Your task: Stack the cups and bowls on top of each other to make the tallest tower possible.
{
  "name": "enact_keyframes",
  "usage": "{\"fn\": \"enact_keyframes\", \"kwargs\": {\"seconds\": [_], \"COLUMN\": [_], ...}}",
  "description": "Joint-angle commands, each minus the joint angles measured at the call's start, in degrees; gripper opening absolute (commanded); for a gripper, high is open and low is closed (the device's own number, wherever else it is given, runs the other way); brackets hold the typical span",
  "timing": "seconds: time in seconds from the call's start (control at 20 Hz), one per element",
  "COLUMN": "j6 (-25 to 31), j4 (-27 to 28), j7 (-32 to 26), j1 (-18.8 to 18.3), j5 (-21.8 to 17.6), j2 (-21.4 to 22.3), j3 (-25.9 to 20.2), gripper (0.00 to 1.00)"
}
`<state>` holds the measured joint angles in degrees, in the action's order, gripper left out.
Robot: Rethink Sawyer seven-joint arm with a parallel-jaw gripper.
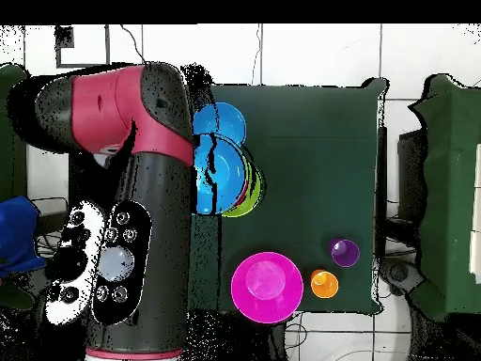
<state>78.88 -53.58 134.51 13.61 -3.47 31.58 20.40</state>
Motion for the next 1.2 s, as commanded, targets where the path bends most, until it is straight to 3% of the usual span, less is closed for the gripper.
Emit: {"fn": "enact_keyframes", "kwargs": {"seconds": [0.05, 0.45, 1.0, 1.2], "j6": [3.54, 5.49, -4.37, -5.63], "j4": [5.15, 8.41, -2.92, -4.64], "j7": [-9.8, -13.25, -12.18, -10.74], "j1": [-0.46, -2.4, -3.36, -3.58], "j5": [-5.63, -5.62, -4.58, -4.35], "j2": [-1.83, -1.46, 1.98, 2.39], "j3": [-4.42, -5.6, -6.83, -7.18], "gripper": [0.0, 0.0, 0.0, 0.0]}}
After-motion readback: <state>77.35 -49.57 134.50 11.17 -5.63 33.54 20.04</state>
